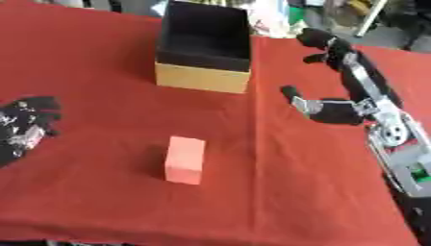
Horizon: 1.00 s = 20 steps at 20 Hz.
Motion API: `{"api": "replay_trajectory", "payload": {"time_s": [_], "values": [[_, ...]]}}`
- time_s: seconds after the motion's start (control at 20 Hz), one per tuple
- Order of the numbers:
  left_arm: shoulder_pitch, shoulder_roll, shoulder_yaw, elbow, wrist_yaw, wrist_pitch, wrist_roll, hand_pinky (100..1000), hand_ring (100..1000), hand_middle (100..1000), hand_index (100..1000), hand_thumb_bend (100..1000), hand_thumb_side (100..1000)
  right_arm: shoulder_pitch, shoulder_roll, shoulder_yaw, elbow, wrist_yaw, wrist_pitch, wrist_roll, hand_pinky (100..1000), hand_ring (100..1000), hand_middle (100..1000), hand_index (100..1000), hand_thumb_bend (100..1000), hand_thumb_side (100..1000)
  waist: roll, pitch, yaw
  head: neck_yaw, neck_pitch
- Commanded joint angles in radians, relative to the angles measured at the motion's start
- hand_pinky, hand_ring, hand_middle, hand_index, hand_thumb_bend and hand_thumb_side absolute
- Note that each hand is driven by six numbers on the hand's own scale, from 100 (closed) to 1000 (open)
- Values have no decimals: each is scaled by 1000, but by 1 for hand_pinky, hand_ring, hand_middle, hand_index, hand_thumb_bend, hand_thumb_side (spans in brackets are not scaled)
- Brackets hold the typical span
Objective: Pick up objects on the table and place them in the box.
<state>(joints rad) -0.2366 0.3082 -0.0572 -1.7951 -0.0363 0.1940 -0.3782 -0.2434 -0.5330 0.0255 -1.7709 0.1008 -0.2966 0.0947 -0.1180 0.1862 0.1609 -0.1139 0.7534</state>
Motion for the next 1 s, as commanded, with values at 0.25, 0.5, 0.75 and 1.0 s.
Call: {"api": "replay_trajectory", "payload": {"time_s": [0.25,0.5,0.75,1.0], "values": [[-7,12,7,-14,1,-2,-3,732,842,797,875,100,398,-12,-34,-6,-25,50,-20,4,786,911,848,940,454,100,6,-9,-1,2,-10],[-7,13,7,-14,1,-2,-4,732,842,797,875,100,398,-11,-34,-5,-26,59,-21,7,787,911,848,940,446,100,5,-9,-1,3,-12],[-7,13,8,-14,1,-2,-4,733,843,797,875,100,399,-11,-39,5,-43,59,-28,26,790,912,849,941,431,100,5,-10,-1,3,-13],[-8,14,6,-13,0,-2,-5,733,843,797,874,100,399,-14,-56,43,-80,21,-33,70,789,911,846,941,399,100,5,-10,0,2,-13]]}}
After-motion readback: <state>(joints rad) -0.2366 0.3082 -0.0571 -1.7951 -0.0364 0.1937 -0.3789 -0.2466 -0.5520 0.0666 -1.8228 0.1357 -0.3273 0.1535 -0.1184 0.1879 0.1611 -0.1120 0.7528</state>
